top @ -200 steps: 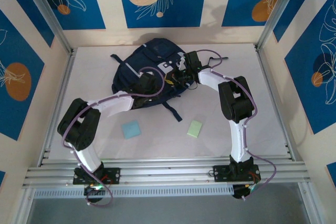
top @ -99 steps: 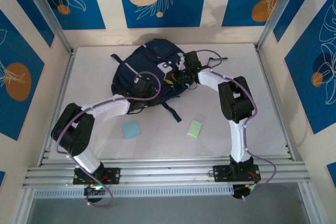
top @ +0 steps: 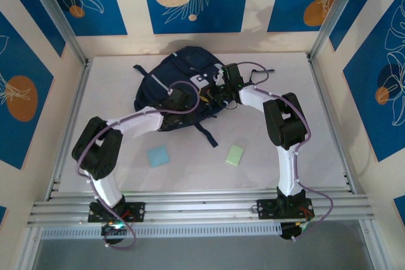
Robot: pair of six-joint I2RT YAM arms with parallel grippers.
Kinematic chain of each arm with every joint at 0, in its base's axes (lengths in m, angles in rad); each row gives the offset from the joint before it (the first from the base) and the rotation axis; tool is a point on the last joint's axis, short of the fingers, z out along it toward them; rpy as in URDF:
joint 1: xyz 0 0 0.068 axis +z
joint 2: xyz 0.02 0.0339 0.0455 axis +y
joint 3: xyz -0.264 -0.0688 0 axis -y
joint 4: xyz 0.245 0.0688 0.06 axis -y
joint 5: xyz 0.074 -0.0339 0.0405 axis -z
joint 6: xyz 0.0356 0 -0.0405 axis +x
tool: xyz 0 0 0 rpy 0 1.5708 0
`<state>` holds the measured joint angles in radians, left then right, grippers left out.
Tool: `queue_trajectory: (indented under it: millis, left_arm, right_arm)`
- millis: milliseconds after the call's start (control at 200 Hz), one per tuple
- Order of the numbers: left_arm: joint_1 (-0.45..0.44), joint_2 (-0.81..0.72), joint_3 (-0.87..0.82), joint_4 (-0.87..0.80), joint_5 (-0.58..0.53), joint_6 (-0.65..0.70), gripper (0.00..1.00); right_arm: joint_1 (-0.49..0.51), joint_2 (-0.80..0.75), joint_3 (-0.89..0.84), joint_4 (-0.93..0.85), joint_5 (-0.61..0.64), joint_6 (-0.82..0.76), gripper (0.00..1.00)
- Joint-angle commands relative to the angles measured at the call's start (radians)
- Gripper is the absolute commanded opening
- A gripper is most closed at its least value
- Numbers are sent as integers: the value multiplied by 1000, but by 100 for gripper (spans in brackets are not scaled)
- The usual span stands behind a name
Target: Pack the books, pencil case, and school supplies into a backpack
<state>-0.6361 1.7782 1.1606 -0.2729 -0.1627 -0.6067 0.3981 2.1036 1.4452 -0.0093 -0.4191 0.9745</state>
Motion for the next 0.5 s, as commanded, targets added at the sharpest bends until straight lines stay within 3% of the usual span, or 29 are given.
queue_trajectory:
  millis: [0, 150, 230, 345, 495]
  left_arm:
    - [-2, 63, 46, 50, -1, 48, 48]
    - [0, 66, -18, 135, 14, 56, 44]
    - [-2, 34, -79, 281, 82, 83, 39]
    - [-3, -3, -183, 571, 207, 136, 43]
    - [-4, -9, -209, 721, 276, 154, 42]
  right_arm:
    - [31, -57, -30, 31, -91, 47, 0]
    - [37, -58, -44, 75, -135, 93, 0]
    - [38, -64, -60, 90, -138, 112, 0]
    - [29, -62, -80, 130, -154, 143, 0]
    - [22, -53, -110, 171, -162, 162, 0]
